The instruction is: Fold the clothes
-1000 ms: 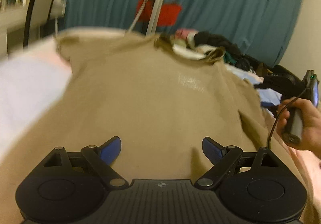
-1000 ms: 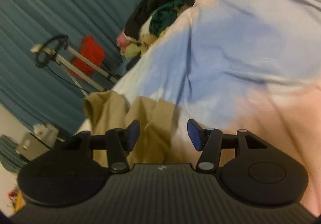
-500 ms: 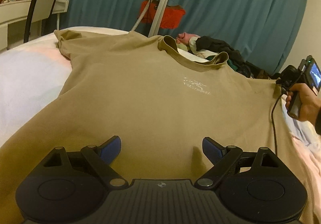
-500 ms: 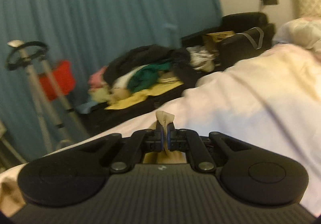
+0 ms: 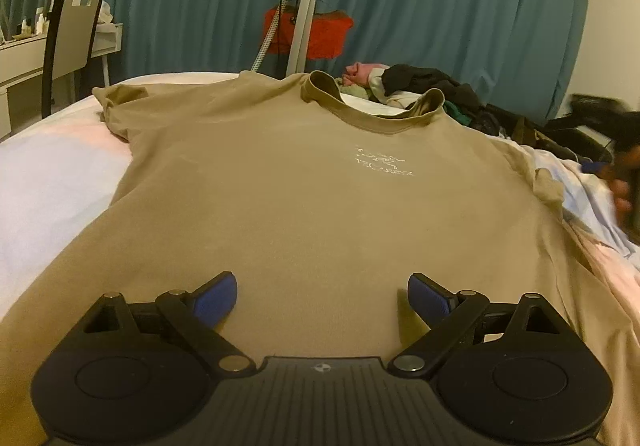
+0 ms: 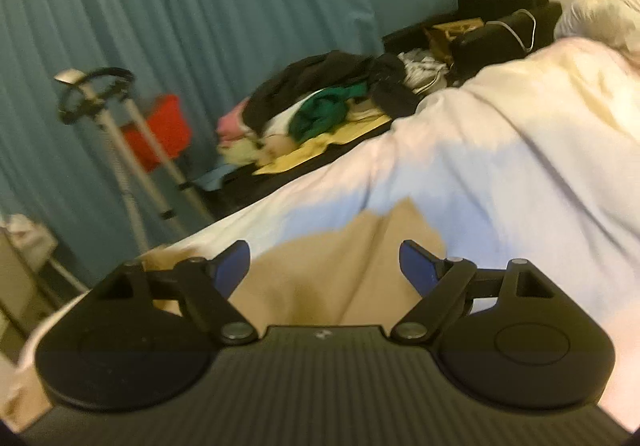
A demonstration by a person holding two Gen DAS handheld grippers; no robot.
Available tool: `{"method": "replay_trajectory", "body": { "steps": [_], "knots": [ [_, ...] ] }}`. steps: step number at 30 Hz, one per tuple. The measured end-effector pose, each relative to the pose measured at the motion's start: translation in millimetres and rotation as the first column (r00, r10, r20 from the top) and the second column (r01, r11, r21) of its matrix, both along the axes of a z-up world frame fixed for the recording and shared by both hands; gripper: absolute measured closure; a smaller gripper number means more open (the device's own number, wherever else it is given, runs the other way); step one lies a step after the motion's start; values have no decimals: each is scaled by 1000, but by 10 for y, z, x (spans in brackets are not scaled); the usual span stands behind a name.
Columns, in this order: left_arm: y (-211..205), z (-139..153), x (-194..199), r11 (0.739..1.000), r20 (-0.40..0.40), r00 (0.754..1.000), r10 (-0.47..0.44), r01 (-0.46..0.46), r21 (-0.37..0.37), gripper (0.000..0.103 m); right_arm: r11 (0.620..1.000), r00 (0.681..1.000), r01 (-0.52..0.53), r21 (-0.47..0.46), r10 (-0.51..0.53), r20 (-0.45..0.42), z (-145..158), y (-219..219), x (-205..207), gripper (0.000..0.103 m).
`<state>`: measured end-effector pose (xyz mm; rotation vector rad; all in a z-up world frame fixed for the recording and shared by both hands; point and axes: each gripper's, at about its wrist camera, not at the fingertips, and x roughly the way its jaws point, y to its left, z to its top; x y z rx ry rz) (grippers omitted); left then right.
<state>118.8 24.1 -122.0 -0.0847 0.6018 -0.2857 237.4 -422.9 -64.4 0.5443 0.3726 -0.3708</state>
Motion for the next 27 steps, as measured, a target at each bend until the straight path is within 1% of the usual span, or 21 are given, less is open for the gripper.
{"method": "replay_trajectory", "body": {
  "steps": [2,3,6,8,11,13,15,16,18,20,22,24,26,27],
  "knots": [
    [18,24,-26,1000,1,1000,1,-1,5,9,1000,1000,-9,11,9,21,111,211,-395,20],
    [31,43,-49,1000,0,1000,3,-3,4,9,1000,999,-15,24,14,44,156,302,-580,18],
    [96,150,-184,1000,-8,1000,19,-20,-22,9,992,992,-62,110,49,115,164,410,-956,18],
    [139,222,-275,999,-13,999,30,-31,-39,9,978,988,-70,196,41,150,95,352,-1015,18],
    [195,326,-406,997,-20,999,45,-47,-63,9,940,981,-80,333,14,196,-54,238,-1049,19],
    [173,374,-473,997,-11,999,47,-48,-63,9,899,982,-65,433,-20,190,-265,141,-1024,18],
    [141,412,-532,998,11,999,45,-45,-43,9,859,982,-37,511,-62,176,-485,55,-1006,24],
    [128,418,-556,999,21,999,42,-41,-35,9,843,983,-37,537,-66,171,-583,6,-977,24],
    [100,411,-577,999,25,999,36,-35,-26,9,833,986,-70,548,-27,167,-715,-95,-862,24],
    [71,373,-543,999,8,999,33,-33,-27,9,847,989,-79,526,1,147,-780,-188,-744,24],
    [42,326,-494,999,-10,999,31,-31,-30,9,846,988,-86,526,5,153,-846,-300,-646,25],
    [19,273,-435,999,-33,999,30,-31,-36,9,837,985,-101,538,9,170,-939,-415,-556,25],
    [11,214,-380,998,-64,997,33,-36,-50,9,838,985,-117,534,31,168,-1033,-497,-431,25],
    [17,187,-353,998,-82,996,35,-40,-57,9,839,985,-125,530,42,165,-1077,-536,-366,28]
  ]
}}
